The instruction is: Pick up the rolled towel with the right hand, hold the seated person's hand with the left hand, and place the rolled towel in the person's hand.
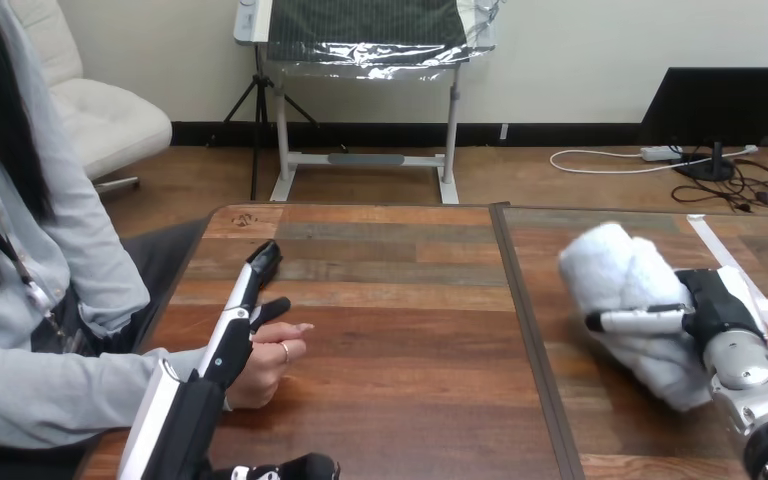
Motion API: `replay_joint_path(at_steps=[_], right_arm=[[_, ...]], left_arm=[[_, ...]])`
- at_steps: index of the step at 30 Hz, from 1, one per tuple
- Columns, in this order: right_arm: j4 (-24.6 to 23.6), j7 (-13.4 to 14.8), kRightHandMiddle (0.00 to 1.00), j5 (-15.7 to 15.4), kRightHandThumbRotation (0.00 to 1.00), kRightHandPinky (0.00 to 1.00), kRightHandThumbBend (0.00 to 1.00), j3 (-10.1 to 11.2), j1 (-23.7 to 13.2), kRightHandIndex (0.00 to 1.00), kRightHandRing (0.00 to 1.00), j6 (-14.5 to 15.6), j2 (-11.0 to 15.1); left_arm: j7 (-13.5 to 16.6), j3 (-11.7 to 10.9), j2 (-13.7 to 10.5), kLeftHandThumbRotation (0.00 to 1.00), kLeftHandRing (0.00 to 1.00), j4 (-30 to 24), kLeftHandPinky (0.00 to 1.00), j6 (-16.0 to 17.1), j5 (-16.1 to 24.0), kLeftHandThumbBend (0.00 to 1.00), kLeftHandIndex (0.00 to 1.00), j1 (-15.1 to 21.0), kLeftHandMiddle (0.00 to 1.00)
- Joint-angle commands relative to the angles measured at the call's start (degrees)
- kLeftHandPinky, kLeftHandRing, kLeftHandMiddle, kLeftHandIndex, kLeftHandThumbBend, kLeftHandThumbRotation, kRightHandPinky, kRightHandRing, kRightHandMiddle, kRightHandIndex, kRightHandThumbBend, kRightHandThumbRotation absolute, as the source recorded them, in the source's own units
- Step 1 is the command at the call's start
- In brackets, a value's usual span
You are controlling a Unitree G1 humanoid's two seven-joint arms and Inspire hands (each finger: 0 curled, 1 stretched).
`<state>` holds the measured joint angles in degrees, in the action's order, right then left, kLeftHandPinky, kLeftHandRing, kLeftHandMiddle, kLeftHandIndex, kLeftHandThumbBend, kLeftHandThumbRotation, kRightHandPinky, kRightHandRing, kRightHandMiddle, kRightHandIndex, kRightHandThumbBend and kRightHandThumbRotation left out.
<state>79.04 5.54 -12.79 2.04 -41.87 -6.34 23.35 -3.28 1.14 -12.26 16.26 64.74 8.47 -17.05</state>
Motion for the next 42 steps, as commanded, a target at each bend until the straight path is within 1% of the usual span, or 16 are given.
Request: replay_joint_path(at_steps=[1, 3, 7, 12, 16, 21, 24, 27, 30, 31, 32, 36, 42], right_arm=[[-1.79, -1.09, 0.52, 3.02, 0.0, 0.38, 0.81, 2.77, -1.14, 0.52, 0.44, -3.27, -3.25], [-2.02, -1.98, 0.52, 4.63, 0.0, 0.37, 0.8, 4.16, -1.01, 0.52, 0.44, -4.8, -3.65], [-2.42, -3.55, 0.51, 6.83, 0.0, 0.36, 0.8, 5.78, -1.06, 0.51, 0.43, -6.7, -4.3], [-2.73, -5.24, 0.51, 8.59, 0.0, 0.36, 0.78, 6.84, -1.16, 0.5, 0.42, -8.52, -4.88], [-3.06, -6.34, 0.51, 10.45, 0.0, 0.38, 0.77, 8.24, -1.51, 0.5, 0.44, -9.28, -5.77], [-3.51, -7.57, 0.52, 11.65, 0.0, 0.39, 0.77, 8.98, -1.7, 0.49, 0.45, -10.75, -6.51], [-3.81, -8.7, 0.53, 12.2, 0.0, 0.4, 0.76, 9.23, -1.81, 0.49, 0.46, -11.85, -6.89], [-4.14, -9.01, 0.53, 12.67, 0.0, 0.39, 0.76, 9.44, -2.11, 0.49, 0.46, -12.23, -7.34], [-4.4, -10.0, 0.53, 14.1, 0.0, 0.39, 0.75, 10.52, -2.52, 0.49, 0.46, -12.32, -7.98], [-4.56, -10.23, 0.53, 14.45, 0.0, 0.38, 0.75, 10.7, -2.67, 0.49, 0.46, -12.41, -8.21], [-4.64, -10.32, 0.53, 14.59, 0.0, 0.38, 0.75, 10.76, -2.8, 0.48, 0.45, -12.44, -8.35], [-4.99, -10.69, 0.53, 14.86, 0.0, 0.36, 0.75, 10.84, -3.22, 0.48, 0.45, -12.82, -8.81], [-5.38, -12.54, 0.53, 15.87, 0.0, 0.35, 0.74, 11.45, -3.94, 0.48, 0.44, -13.14, -9.42]], left_arm=[[-0.33, -0.72, -0.85, 0.78, 0.91, -3.55, 0.88, -1.06, -0.31, 1.0, 0.97, 1.57, 0.94], [-0.52, -0.85, -1.2, 0.78, 0.89, -3.64, 0.89, -1.47, 0.28, 1.0, 0.95, 1.51, 0.93], [-0.51, -1.19, -1.42, 0.78, 0.87, -4.03, 0.91, -2.63, 1.76, 1.0, 0.93, 1.21, 0.9], [-0.37, -1.38, -1.47, 0.77, 0.86, -4.76, 0.92, -3.98, 3.3, 1.0, 0.92, 0.88, 0.9], [-0.29, -1.3, -1.54, 0.74, 0.87, -4.91, 0.94, -4.47, 3.94, 1.0, 0.93, 1.04, 0.91], [-0.15, -1.39, -1.7, 0.68, 0.89, -5.23, 0.95, -5.33, 4.67, 1.0, 0.94, 1.08, 0.93], [0.29, -1.9, -1.63, 0.64, 0.89, -5.89, 0.94, -6.24, 5.92, 1.0, 0.95, 0.99, 0.94], [1.26, -2.87, -1.29, 0.61, 0.87, -7.06, 0.92, -7.42, 8.16, 1.0, 0.95, 0.65, 0.93], [1.61, -3.48, -1.47, 0.58, 0.85, -8.51, 0.89, -9.41, 9.92, 1.0, 0.94, 0.27, 0.92], [1.97, -3.89, -1.5, 0.57, 0.84, -9.23, 0.88, -10.05, 11.1, 1.0, 0.94, 0.11, 0.92], [2.25, -4.16, -1.53, 0.54, 0.83, -9.64, 0.86, -10.47, 11.89, 1.0, 0.93, 0.09, 0.91], [3.56, -4.92, -1.61, 0.48, 0.82, -10.88, 0.82, -11.69, 14.64, 1.0, 0.9, 0.11, 0.89], [5.88, -6.14, -1.95, 0.4, 0.81, -13.51, 0.78, -14.79, 20.27, 1.0, 0.87, 0.06, 0.86]])
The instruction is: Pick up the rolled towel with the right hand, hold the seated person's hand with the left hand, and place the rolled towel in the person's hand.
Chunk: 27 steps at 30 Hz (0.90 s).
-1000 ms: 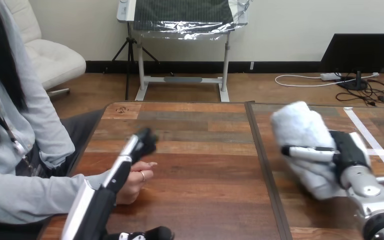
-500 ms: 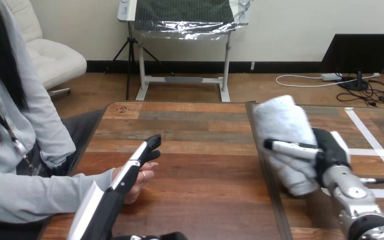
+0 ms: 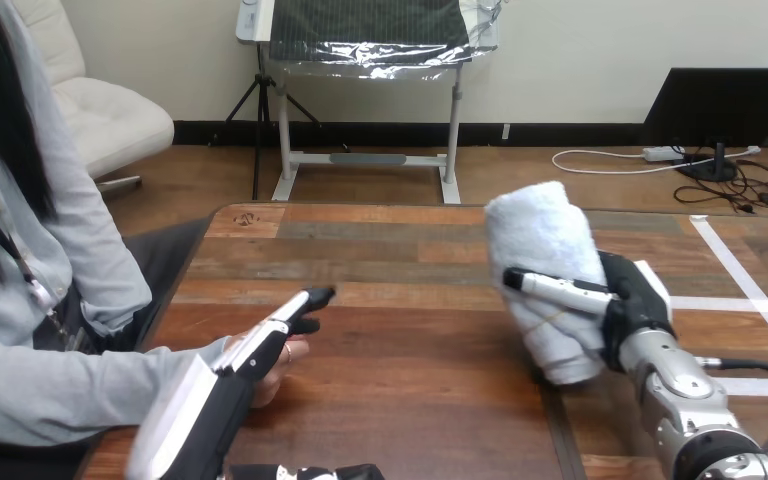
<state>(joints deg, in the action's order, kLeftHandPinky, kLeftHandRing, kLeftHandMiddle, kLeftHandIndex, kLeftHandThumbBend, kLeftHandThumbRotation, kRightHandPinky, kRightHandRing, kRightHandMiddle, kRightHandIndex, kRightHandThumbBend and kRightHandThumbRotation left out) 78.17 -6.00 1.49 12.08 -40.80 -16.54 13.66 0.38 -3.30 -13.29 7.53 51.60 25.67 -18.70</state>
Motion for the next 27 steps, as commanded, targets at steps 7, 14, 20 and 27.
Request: replay_joint_path(at_steps=[7, 14, 20, 27], right_arm=[[-5.04, -2.88, 0.54, 2.69, 0.0, 0.34, 0.73, 1.59, -5.61, 0.48, 0.43, -3.06, -0.38], [-5.53, -4.06, 0.55, 3.3, 0.0, 0.34, 0.72, 1.58, -5.83, 0.47, 0.44, -3.61, -0.96], [-5.69, -4.59, 0.55, 3.43, 0.0, 0.34, 0.71, 1.24, -5.82, 0.47, 0.43, -4.05, -1.18], [-5.97, -4.95, 0.54, 3.43, 0.0, 0.33, 0.7, 0.96, -5.7, 0.47, 0.43, -4.39, -1.38]], left_arm=[[2.33, -2.32, -2.8, 0.35, 0.82, -8.05, 0.76, -5.97, 6.69, 1.0, 0.87, 2.28, 0.86], [0.91, -3.33, -5.79, 0.34, 0.84, -11.51, 0.77, -11.18, 8.94, 1.0, 0.88, 3.62, 0.87], [0.51, -4.27, -9.1, 0.34, 0.84, -13.17, 0.77, -14.28, 10.71, 1.0, 0.88, 5.56, 0.86], [-1.28, -4.76, -13.12, 0.34, 0.86, -13.97, 0.8, -17.75, 11.05, 1.0, 0.87, 8.12, 0.87]])
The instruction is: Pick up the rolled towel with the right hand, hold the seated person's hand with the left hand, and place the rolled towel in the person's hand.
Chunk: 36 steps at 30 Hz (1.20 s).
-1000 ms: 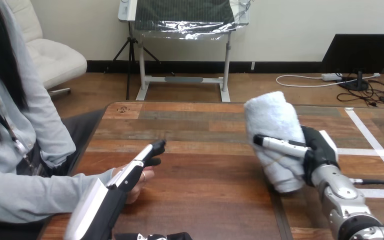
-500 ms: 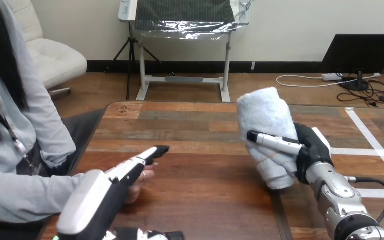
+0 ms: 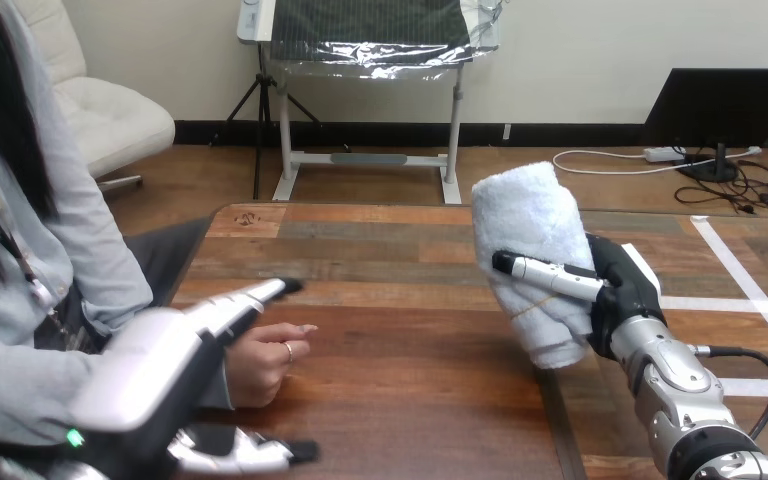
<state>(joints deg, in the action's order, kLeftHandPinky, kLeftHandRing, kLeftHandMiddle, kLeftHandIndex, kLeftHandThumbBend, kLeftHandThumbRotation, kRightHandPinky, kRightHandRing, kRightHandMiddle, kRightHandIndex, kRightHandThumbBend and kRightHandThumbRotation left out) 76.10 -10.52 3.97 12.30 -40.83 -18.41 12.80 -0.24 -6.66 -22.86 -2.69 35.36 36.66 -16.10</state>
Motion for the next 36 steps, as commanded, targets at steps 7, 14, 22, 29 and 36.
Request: replay_joint_path(at_steps=[7, 14, 22, 29, 36], right_arm=[[-4.2, -1.39, 0.54, 1.6, 0.0, 0.33, 0.69, 0.92, -5.52, 0.47, 0.43, -2.57, -0.75], [-4.3, -2.22, 0.54, 2.04, 0.0, 0.32, 0.68, 1.13, -5.28, 0.47, 0.43, -2.71, -0.73], [-4.54, -3.1, 0.54, 2.32, 0.0, 0.32, 0.68, 1.28, -5.07, 0.47, 0.42, -2.7, -0.58], [-4.85, -3.38, 0.53, 2.14, 0.0, 0.32, 0.69, 1.15, -4.85, 0.47, 0.42, -3.32, -0.43], [-5.11, -3.96, 0.53, 2.36, 0.0, 0.32, 0.69, 1.28, -4.68, 0.47, 0.42, -3.83, -0.37]], left_arm=[[-1.84, -1.85, -8.17, 0.33, 0.87, -1.8, 0.81, -3.82, 0.31, 1.0, 0.87, 9.64, 0.87], [-3.69, -1.45, -11.7, 0.32, 0.89, -0.42, 0.82, -6.31, 0.04, 1.0, 0.89, 12.91, 0.89], [-5.55, -0.54, -14.83, 0.27, 0.89, 0.99, 0.82, -8.69, 0.36, 1.0, 0.9, 16.71, 0.89], [-6.64, 0.59, -16.63, 0.27, 0.88, 4.04, 0.81, -9.69, 0.5, 1.0, 0.89, 20.11, 0.89], [-6.68, 2.49, -17.93, 0.29, 0.85, 8.94, 0.78, -9.61, 1.13, 1.0, 0.88, 23.7, 0.87]])
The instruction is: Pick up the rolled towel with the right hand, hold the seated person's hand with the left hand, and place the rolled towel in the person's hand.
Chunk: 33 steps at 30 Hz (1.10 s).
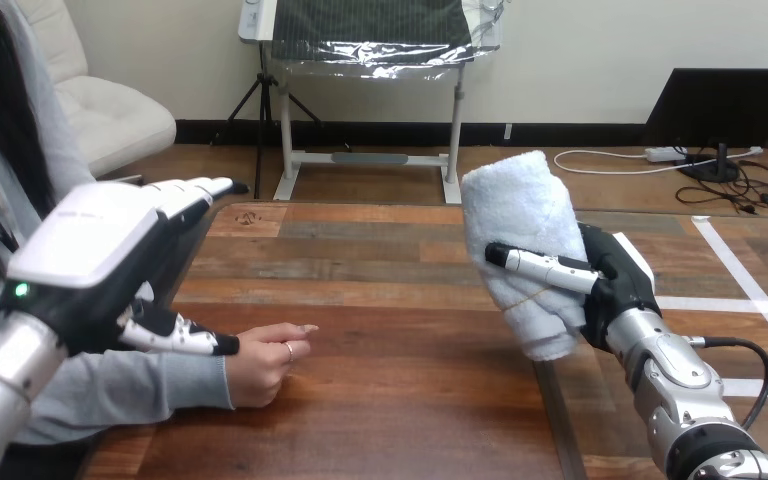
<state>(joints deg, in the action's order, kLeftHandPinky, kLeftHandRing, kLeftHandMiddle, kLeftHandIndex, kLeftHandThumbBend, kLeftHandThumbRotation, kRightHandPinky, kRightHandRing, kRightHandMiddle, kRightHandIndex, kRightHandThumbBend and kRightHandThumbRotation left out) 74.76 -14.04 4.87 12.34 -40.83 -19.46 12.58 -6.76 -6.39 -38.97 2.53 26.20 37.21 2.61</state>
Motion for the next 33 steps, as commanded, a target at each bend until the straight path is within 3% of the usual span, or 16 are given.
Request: replay_joint_path(at_steps=[1, 24, 33], right_arm=[[-3.81, -0.6, 0.53, 1.56, 0.0, 0.32, 0.69, 1.31, -4.66, 0.47, 0.42, -2.79, -0.14], [-6.05, -2.4, 0.5, 3.14, 0.0, 0.32, 0.71, 1.3, -3.85, 0.45, 0.42, -3.36, -0.07], [-7.51, -3.18, 0.5, 3.88, 0.0, 0.31, 0.71, 1.59, -3.35, 0.45, 0.4, -3.3, -0.16]], left_arm=[[-0.37, 2.73, -2.11, 0.29, 0.85, 4.85, 0.77, -0.46, 0.82, 1.0, 0.88, 5.77, 0.87], [-0.62, 11.06, -4.71, 0.34, 0.84, 22.89, 0.79, 3.72, 1.14, 1.0, 0.87, 15.29, 0.86], [-2.28, 14.11, -4.96, 0.37, 0.86, 29.0, 0.8, 4.89, 1.33, 1.0, 0.88, 18.48, 0.87]])
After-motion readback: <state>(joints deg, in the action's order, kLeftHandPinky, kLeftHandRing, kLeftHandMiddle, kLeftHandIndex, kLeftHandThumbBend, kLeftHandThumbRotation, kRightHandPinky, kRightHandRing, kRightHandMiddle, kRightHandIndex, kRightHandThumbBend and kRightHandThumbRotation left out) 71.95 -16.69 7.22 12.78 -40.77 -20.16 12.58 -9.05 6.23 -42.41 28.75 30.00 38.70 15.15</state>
